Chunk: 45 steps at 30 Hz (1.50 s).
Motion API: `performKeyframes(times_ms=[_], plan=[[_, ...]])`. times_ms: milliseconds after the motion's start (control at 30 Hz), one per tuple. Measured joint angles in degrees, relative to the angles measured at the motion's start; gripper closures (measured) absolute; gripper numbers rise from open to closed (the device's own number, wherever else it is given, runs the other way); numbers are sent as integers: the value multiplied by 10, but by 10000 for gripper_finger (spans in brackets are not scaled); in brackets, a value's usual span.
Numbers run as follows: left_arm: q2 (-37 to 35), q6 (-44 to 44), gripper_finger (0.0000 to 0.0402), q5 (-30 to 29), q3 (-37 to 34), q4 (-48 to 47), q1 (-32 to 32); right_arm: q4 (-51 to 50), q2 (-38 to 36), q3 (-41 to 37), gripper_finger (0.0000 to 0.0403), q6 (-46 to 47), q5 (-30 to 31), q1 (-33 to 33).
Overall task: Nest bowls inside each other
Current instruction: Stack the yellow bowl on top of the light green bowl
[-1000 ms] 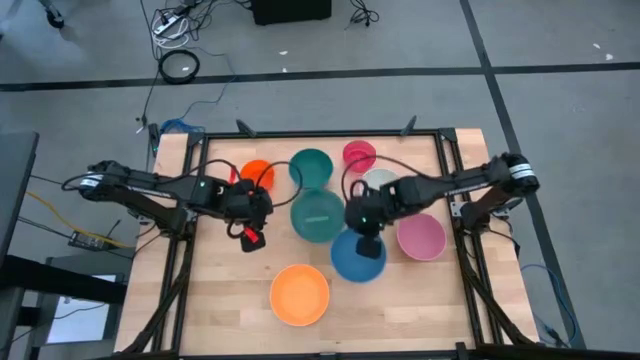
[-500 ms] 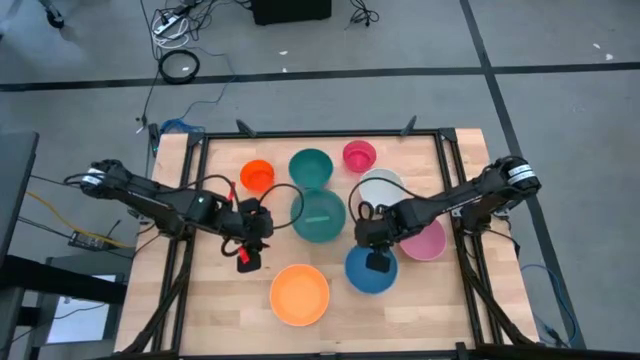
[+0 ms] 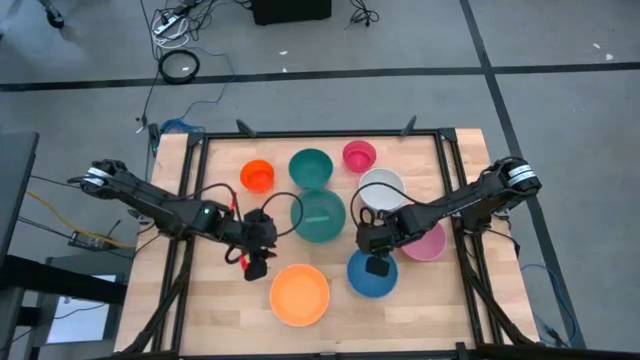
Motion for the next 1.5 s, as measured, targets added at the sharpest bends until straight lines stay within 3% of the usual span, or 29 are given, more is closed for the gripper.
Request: performKeyframes(times_ms=[167,433,800,1033,1300,1500], plan=[[0,-27,280,40,-33,83,0,-1,0,-1,329,7,1,3],[0,-76,280,61,-66,104,0,-6,-28,-1,295,24,37,25],[0,-98,279,106,-67,134,0,-30,-211,-1,290,71,192,60],[43,-94,279,103,-66,136,1,-23,-291,-1,290,74,231,79],[114,-82,279,114,-66,145,2,-14,-297,-1,290,70,232,83],[144,-87,279,129,-66,202,2,-14,-280,-1,290,69,231,83]])
